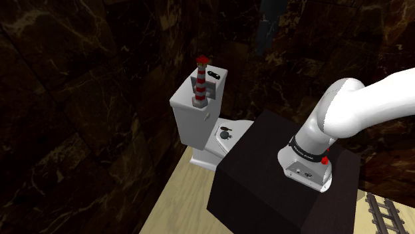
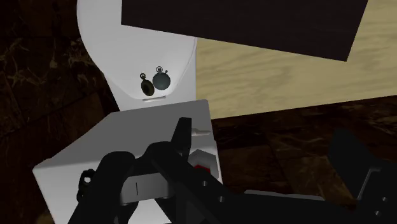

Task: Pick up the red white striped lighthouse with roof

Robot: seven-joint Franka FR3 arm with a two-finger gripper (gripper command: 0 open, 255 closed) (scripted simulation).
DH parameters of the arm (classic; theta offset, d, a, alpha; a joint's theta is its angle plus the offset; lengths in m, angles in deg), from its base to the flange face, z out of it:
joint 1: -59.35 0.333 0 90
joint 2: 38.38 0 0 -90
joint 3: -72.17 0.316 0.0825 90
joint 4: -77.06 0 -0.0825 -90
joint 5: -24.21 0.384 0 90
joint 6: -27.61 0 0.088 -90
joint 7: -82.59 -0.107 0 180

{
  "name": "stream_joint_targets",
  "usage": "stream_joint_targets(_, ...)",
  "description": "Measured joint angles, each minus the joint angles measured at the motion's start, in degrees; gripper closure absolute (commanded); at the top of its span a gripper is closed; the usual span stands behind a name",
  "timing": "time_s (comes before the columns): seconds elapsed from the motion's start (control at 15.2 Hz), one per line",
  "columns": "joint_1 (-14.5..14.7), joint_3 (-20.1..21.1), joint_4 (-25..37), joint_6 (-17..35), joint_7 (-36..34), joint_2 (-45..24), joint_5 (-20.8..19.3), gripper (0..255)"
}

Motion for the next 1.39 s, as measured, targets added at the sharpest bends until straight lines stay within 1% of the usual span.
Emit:
stream_joint_targets(0.07, 0.0, 0.0, 0.0, 0.0, 0.0, 0.0, 0.0, 0)
stream_joint_targets(0.2, -0.3, 1.1, -0.4, 2.6, -1.8, -1.4, -0.2, 0)
stream_joint_targets(0.46, -1.5, 4.5, -0.5, 10.7, -7.8, -6.6, -1.6, 0)
stream_joint_targets(0.59, -2.3, 6.5, 0.0, 15.2, -11.6, -10.2, -2.7, 0)
stream_joint_targets(0.79, -3.6, 9.2, 1.2, 21.1, -17.4, -15.5, -5.0, 0)
stream_joint_targets(1.06, -5.8, 12.7, 3.6, 27.5, -26.0, -22.6, -9.7, 0)
stream_joint_targets(1.25, -7.8, 14.4, 7.0, 30.7, -32.1, -28.3, -14.5, 0)
stream_joint_targets(1.39, -8.8, 15.8, 10.1, 32.6, -37.2, -33.3, -18.4, 0)
